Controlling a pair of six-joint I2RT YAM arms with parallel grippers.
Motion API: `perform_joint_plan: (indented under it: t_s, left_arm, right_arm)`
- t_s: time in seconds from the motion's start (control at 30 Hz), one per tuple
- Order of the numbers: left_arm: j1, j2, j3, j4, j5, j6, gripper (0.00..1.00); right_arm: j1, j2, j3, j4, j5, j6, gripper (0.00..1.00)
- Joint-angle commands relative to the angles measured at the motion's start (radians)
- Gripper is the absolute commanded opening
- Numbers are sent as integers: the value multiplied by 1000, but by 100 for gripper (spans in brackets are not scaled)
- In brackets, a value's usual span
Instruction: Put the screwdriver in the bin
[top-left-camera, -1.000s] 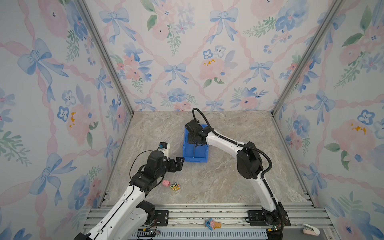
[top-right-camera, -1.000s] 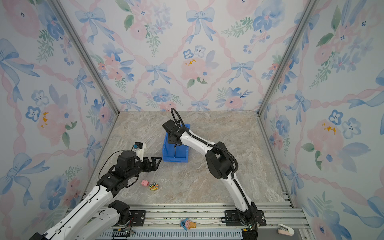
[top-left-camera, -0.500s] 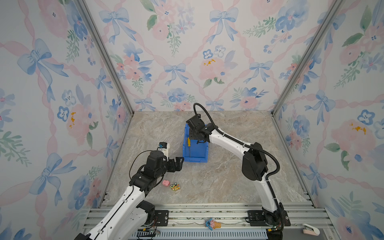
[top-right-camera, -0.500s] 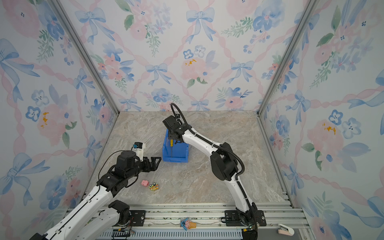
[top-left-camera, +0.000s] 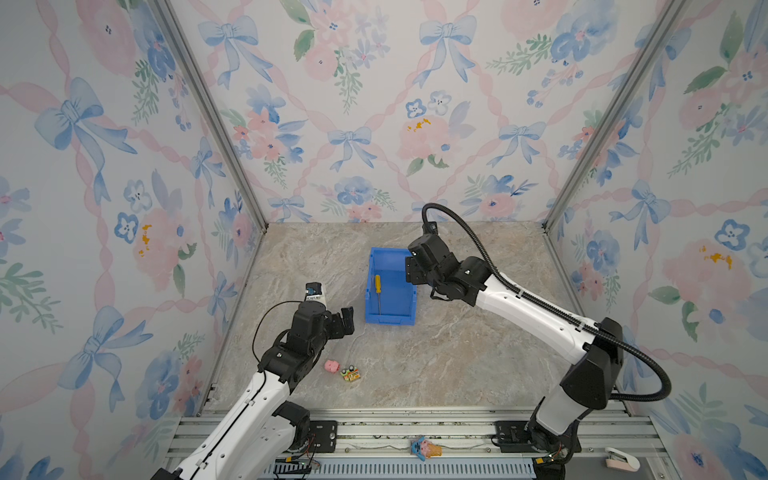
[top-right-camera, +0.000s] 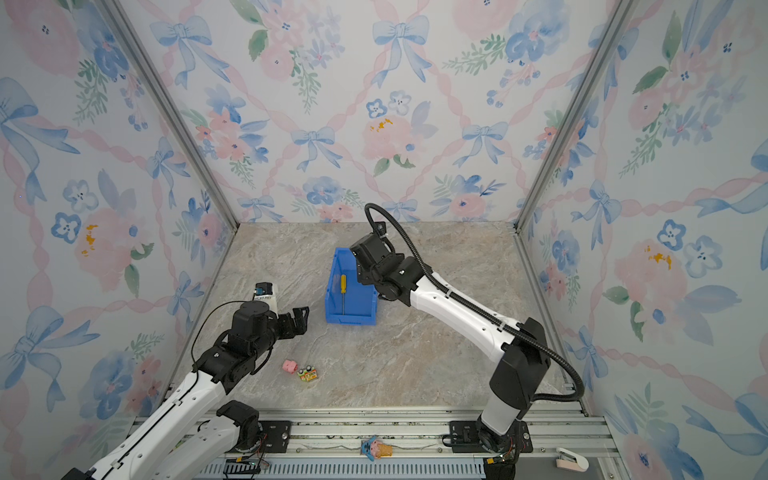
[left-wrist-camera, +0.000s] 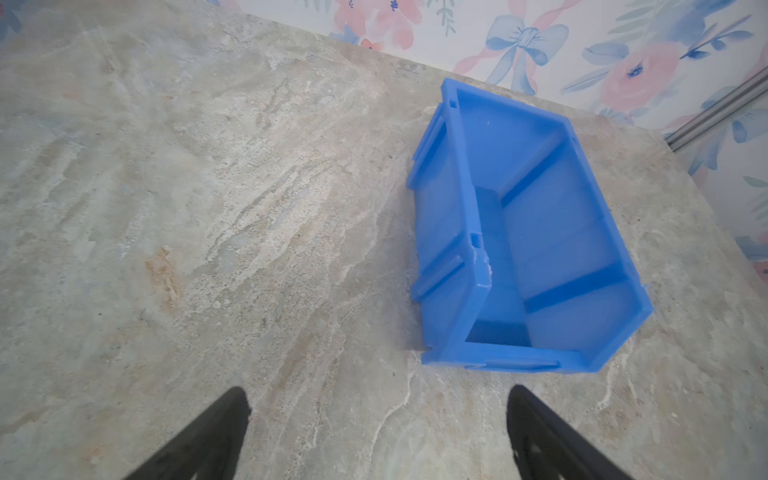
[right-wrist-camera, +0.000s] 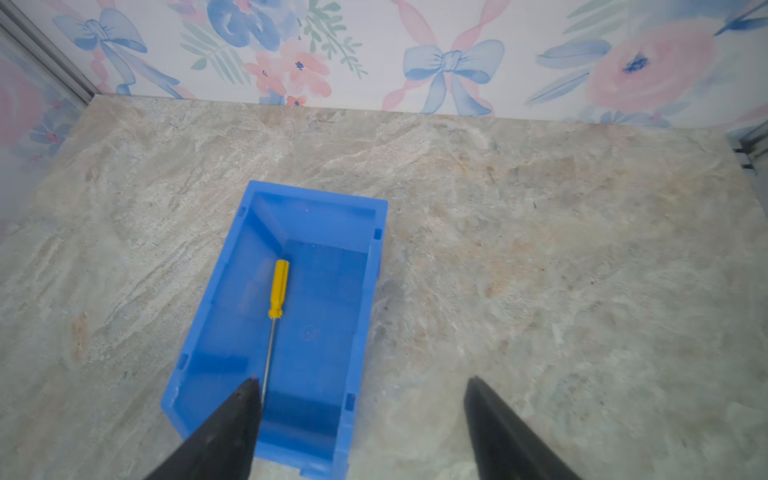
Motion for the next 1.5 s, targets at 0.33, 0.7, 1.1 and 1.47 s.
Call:
perform_joint_plan:
  t_s: [0.33,0.7,1.1,1.47]
  left_arm:
    - [10,-68,-105,32,-397,48,97]
    - [75,17,-330,653,-361,341,98]
    - [175,441,-345,1139,-258,436,98]
    - [262,700,-279,1380,-102,466,98]
  right_arm:
    - [-198,-644,-661,30,182,-27,97]
    - [-624,-822,-1106,632,-7,-431,97]
    - [-703,-446,-1261,1284,-200,-523,97]
    - [-757,-161,-1206,1561,-233,-492,97]
